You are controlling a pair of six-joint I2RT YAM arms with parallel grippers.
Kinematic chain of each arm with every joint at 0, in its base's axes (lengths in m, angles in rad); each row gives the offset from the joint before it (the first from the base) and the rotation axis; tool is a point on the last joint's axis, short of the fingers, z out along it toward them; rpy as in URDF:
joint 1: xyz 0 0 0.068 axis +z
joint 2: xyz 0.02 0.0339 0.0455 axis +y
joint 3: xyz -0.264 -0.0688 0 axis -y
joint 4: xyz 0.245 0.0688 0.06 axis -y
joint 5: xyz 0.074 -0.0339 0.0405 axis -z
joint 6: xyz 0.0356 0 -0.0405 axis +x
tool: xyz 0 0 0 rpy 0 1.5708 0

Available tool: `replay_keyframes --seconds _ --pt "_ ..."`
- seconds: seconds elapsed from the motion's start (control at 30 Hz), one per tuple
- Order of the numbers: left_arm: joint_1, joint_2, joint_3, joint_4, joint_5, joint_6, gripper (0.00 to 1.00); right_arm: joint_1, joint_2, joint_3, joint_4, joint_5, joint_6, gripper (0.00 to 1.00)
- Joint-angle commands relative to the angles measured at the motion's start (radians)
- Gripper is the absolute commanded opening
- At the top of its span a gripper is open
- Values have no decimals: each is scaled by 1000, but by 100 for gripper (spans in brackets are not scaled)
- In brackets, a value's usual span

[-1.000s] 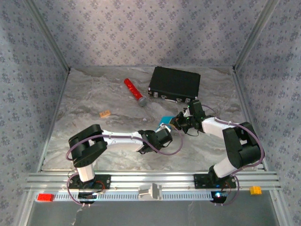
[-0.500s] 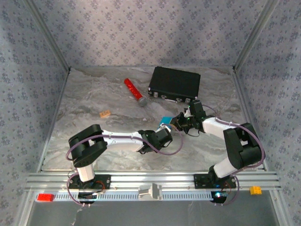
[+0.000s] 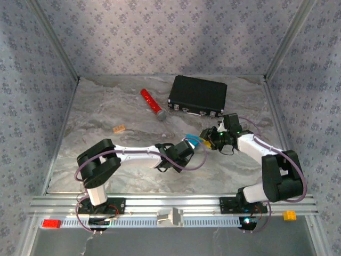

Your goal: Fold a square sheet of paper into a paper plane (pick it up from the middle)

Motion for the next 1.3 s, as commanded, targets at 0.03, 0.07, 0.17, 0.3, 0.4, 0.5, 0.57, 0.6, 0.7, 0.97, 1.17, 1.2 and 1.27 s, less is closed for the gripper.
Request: replay_keyframes --seconds 0.03,0.07,0.17,0.3,0.4,0.5,0.57,0.6,0.7,0.97,1.17,1.2,1.27 --pt "25 21 15 27 122 -11 0 -7 -16 -9 -39 -9 -28 42" --pt "32 25 16 30 139 -14 0 -7 -16 -10 -40 -12 -28 42" --pt "48 36 18 38 184 -22 0 -7 -19 -15 -39 -18 -30 42" --pt "68 47 18 52 243 -33 0 -8 -25 -26 -35 -28 -33 41" --pt "79 59 27 47 266 -41 0 -7 -27 -35 -37 -31 -37 41" --pt "87 64 25 57 288 -49 0 -3 -28 -47 -29 -33 -38 41" --pt "93 70 28 64 311 -60 0 0 -28 -54 -16 -38 -38 39" --pt "97 74 29 68 325 -67 0 3 -29 -61 -5 -39 -38 37" --pt "114 86 26 105 381 -97 0 17 -33 -79 37 -29 -42 31" --pt "171 111 -45 301 569 -204 0 126 -125 -161 167 174 -146 26" --pt "217 124 -135 508 689 -326 0 110 -125 -195 237 108 -145 24" --pt "224 124 -149 538 704 -343 0 107 -113 -195 248 87 -144 24" --pt "235 121 -173 594 725 -377 0 106 -88 -191 268 57 -144 23"
